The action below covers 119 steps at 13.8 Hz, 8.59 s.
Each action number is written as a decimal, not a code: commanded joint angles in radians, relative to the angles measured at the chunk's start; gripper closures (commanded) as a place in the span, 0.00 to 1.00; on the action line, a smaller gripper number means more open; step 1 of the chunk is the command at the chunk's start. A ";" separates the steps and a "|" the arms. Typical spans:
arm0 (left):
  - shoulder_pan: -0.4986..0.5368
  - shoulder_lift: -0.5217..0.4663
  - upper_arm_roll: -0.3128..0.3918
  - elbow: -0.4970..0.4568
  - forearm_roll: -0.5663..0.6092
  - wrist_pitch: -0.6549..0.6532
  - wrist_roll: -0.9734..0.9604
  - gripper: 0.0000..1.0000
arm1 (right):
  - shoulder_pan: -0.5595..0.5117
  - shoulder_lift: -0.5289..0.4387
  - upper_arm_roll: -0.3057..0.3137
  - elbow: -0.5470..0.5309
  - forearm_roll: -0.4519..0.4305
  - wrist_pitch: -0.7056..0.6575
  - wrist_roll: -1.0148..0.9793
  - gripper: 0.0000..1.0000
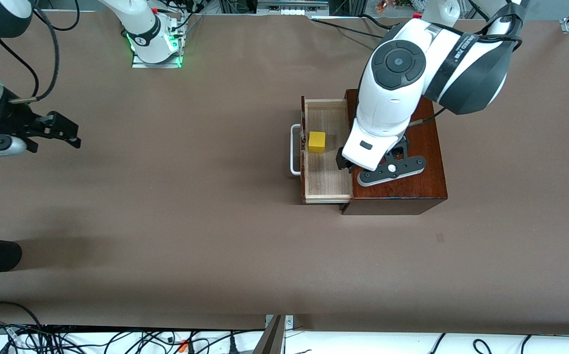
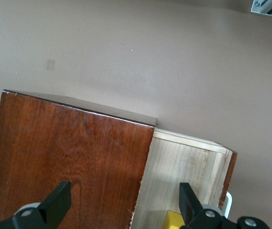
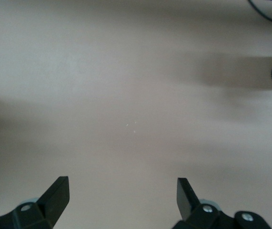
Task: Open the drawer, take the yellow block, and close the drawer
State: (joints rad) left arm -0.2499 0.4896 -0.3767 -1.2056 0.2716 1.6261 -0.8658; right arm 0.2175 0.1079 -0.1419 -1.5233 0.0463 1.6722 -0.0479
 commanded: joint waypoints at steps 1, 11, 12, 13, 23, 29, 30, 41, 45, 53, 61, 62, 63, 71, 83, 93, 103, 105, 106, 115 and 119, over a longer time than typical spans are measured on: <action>0.073 -0.051 -0.025 -0.048 -0.029 0.005 0.065 0.00 | 0.020 0.002 0.025 -0.001 0.003 -0.080 -0.020 0.00; 0.095 -0.359 0.318 -0.327 -0.296 0.011 0.640 0.00 | 0.141 0.013 0.373 0.000 -0.022 -0.080 -0.150 0.00; 0.074 -0.382 0.359 -0.347 -0.304 0.011 0.663 0.00 | 0.193 0.032 0.374 0.002 -0.035 -0.051 -0.150 0.00; 0.069 -0.402 0.373 -0.362 -0.302 0.009 0.666 0.00 | 0.241 0.050 0.374 0.003 -0.046 -0.025 -0.150 0.00; 0.112 -0.430 0.377 -0.377 -0.304 -0.011 0.717 0.00 | 0.557 0.470 0.374 0.282 -0.160 0.199 -0.285 0.00; 0.069 -0.453 0.478 -0.361 -0.347 -0.047 0.795 0.00 | 0.591 0.590 0.371 0.304 -0.258 0.386 -0.326 0.00; 0.080 -0.456 0.473 -0.358 -0.347 -0.061 0.812 0.00 | 0.591 0.604 0.369 0.305 -0.258 0.399 -0.334 0.00; 0.144 -0.470 0.387 -0.358 -0.289 -0.068 0.832 0.00 | 0.580 0.671 0.364 0.308 -0.258 0.412 -0.380 0.00; 0.146 -0.471 0.384 -0.358 -0.216 -0.077 0.832 0.00 | 0.580 0.679 0.363 0.308 -0.258 0.412 -0.383 0.33; 0.149 -0.467 0.389 -0.341 -0.222 -0.075 0.832 0.00 | 0.591 0.648 0.363 0.404 -0.273 0.248 -0.354 1.00; 0.146 -0.460 0.387 -0.331 -0.230 -0.075 0.820 0.00 | 0.478 0.438 0.293 0.526 -0.221 -0.112 -0.222 0.99; 0.144 -0.460 0.386 -0.331 -0.233 -0.075 0.818 0.00 | 0.445 0.428 0.266 0.526 -0.218 -0.138 -0.222 0.98; 0.140 -0.460 0.386 -0.331 -0.235 -0.074 0.817 0.00 | 0.407 0.411 0.248 0.519 -0.200 -0.166 -0.228 0.97; 0.103 -0.370 0.104 -0.244 -0.241 -0.071 0.827 0.00 | 0.286 0.230 0.030 0.325 -0.073 -0.140 -0.259 0.95; -0.222 -0.040 0.001 -0.126 -0.223 0.142 1.371 0.00 | -0.059 0.021 0.122 -0.489 0.037 0.441 -0.242 0.95; -0.338 0.151 0.008 -0.134 0.017 0.238 1.608 0.00 | -0.086 0.315 0.120 -0.598 0.040 0.848 -0.112 0.89; -0.324 0.190 0.027 -0.147 0.100 0.224 1.610 0.00 | -0.131 0.035 0.119 -0.578 0.038 0.681 -0.115 0.00; -0.309 0.182 0.030 -0.156 0.100 0.196 1.610 0.00 | -0.142 -0.098 0.119 -0.580 0.040 0.599 -0.107 0.00; -0.301 0.179 0.030 -0.160 0.098 0.186 1.610 0.00 | -0.142 -0.161 0.119 -0.557 0.040 0.492 -0.099 0.00; -0.235 0.113 0.030 -0.216 0.120 0.040 1.622 0.00 | -0.144 -0.208 0.104 -0.181 -0.008 -0.012 -0.013 0.00; -0.174 0.084 0.028 -0.276 0.123 0.028 1.627 0.00 | -0.144 -0.166 0.104 -0.137 -0.029 -0.011 -0.021 0.00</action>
State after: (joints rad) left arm -0.4668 0.6255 -0.3442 -1.4123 0.3545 1.6645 0.7334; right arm 0.0849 -0.1013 -0.0483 -1.7226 0.0316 1.6897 -0.0751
